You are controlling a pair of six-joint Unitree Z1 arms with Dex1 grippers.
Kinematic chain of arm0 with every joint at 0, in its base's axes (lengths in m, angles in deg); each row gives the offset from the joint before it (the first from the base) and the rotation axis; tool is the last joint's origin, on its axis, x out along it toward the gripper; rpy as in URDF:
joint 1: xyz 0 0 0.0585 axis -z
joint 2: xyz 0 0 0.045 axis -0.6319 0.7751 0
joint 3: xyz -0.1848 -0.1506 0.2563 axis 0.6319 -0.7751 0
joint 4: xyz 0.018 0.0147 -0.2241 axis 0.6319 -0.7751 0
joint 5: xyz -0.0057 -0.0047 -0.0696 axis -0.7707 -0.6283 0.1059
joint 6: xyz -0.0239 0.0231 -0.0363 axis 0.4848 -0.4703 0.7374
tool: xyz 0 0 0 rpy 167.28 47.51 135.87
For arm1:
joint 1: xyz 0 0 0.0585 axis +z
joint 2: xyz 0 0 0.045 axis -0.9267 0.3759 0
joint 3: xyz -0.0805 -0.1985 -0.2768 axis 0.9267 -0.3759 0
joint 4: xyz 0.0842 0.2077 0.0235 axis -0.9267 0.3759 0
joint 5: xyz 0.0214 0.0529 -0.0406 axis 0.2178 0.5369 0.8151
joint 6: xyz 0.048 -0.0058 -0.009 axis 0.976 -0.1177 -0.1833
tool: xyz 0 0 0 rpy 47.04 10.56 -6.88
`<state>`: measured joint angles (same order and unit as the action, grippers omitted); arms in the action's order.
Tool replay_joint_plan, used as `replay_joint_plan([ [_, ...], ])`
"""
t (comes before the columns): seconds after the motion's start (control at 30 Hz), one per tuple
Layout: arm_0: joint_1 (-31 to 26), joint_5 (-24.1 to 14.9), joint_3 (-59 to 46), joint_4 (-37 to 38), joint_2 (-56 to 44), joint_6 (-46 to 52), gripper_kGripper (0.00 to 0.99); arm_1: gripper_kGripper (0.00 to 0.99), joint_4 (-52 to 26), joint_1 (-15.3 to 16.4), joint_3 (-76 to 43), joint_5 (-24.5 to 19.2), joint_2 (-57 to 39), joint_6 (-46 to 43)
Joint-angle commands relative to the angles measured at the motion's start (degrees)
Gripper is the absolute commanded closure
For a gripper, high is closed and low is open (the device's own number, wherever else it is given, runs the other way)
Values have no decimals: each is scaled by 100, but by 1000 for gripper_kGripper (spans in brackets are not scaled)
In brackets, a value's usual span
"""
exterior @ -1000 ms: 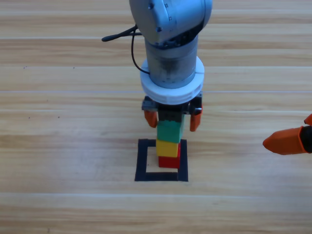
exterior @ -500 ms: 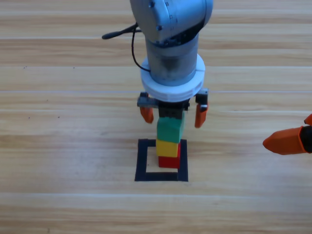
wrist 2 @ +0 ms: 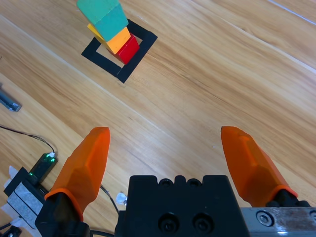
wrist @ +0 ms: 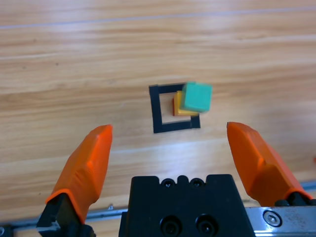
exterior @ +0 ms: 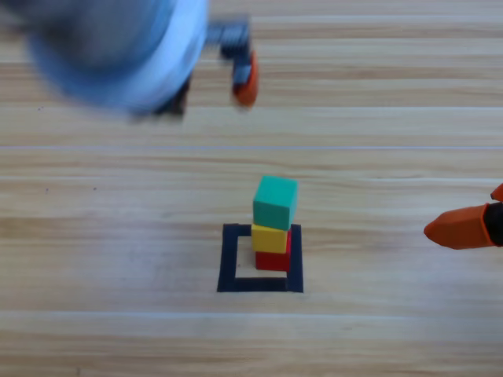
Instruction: Stack the blocks in the rectangular block: red at the bottom, yellow in the middle, green on top
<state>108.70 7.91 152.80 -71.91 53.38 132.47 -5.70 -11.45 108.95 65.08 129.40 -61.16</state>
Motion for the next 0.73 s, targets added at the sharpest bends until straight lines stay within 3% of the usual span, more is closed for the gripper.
replay_joint_plan([
  [0.03,801,-163,-2194,1388,-1063,-93,0,0,-22,-92,-137,-161,81,8],
  [0.3,801,-181,-3354,2135,-1652,-436,0,0,-66,-92,-110,-134,204,-9],
  [0.73,784,-190,-3618,2293,-1898,-708,0,0,-66,-92,-128,-134,257,-18],
])
